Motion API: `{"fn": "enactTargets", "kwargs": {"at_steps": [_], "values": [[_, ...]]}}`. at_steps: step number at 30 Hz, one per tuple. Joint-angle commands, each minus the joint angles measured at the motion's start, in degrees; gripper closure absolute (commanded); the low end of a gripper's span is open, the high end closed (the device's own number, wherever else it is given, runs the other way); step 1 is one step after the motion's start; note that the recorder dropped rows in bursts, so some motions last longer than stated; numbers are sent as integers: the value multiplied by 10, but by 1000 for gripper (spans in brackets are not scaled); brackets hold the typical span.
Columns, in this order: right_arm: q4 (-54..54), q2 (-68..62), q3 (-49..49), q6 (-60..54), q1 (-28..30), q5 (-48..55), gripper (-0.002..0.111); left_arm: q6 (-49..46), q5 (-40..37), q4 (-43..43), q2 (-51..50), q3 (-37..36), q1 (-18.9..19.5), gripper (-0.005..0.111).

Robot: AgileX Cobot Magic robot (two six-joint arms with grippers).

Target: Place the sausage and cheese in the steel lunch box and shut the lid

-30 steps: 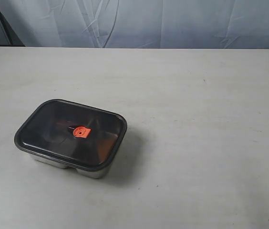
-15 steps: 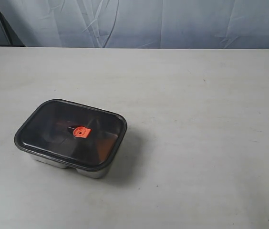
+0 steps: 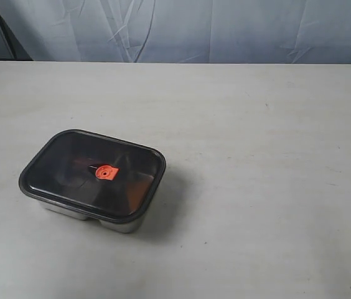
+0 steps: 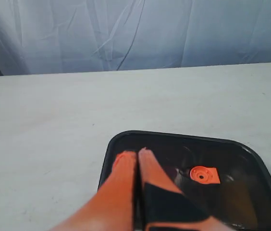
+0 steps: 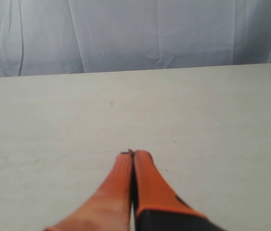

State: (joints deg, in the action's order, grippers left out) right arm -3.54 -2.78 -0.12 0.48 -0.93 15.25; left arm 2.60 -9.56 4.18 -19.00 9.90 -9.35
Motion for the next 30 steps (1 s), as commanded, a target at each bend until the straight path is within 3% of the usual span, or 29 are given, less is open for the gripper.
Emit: {"fn": "enactTargets", "kwargs": {"at_steps": [1,6,8,11,16,30], "values": [[2,2,1,-5,3,-6,109,4,44,15,36,-54,1,106],[2,2,1,-5,3,-6,109,4,57,22,120,-99,2,106],[1,2,1,-5,3,-4,109,4,24,29,149,-99,15,106],[1,2,1,-5,3,-4,109,0,-42,39,190,-99,59,106],[1,2,1,-5,3,-4,109,-18,-37,43,190,-99,116,106],[1,2,1,-5,3,-4,109,-26,-31,69,190,-99,117,106]]}}
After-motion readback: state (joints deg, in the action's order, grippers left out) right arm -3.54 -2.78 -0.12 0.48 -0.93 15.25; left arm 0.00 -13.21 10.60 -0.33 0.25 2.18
